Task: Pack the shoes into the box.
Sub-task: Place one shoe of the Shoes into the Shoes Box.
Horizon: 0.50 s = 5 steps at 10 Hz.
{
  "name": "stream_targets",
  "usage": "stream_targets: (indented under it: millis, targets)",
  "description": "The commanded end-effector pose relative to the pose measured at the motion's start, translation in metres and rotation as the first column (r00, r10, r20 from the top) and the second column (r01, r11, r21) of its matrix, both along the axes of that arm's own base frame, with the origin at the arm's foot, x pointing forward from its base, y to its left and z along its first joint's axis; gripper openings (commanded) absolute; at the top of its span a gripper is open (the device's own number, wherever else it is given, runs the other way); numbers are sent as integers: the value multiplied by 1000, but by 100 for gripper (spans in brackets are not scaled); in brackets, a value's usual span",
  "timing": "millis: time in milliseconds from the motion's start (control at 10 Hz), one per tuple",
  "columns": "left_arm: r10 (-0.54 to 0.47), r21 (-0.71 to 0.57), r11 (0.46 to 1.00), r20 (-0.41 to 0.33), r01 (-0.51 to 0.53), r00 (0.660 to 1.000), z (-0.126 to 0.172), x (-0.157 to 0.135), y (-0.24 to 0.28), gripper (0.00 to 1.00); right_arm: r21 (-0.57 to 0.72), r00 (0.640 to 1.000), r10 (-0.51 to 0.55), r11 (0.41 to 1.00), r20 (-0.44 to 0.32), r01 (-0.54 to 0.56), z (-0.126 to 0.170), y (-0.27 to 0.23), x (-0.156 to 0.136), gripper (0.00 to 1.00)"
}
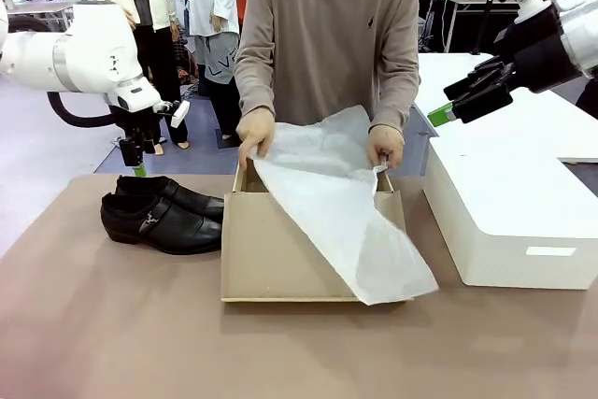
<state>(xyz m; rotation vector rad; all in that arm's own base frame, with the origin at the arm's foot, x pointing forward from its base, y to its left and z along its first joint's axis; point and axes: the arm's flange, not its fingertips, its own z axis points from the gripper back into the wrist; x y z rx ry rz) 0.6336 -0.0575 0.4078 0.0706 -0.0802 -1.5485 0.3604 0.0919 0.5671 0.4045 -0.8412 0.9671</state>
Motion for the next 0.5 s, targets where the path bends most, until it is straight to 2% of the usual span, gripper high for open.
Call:
stream_targets:
  millis: [0, 400]
  targets:
    - [-42, -12, 999, -1, 42, 999, -3, 11, 5, 100, 12, 1000, 21, 1000, 15, -21, -1, -1, 4, 100]
    - [-22, -31, 999, -35, 21, 999, -17, 21, 7, 100, 12, 1000, 21, 1000, 15, -21, -1, -1, 4, 100]
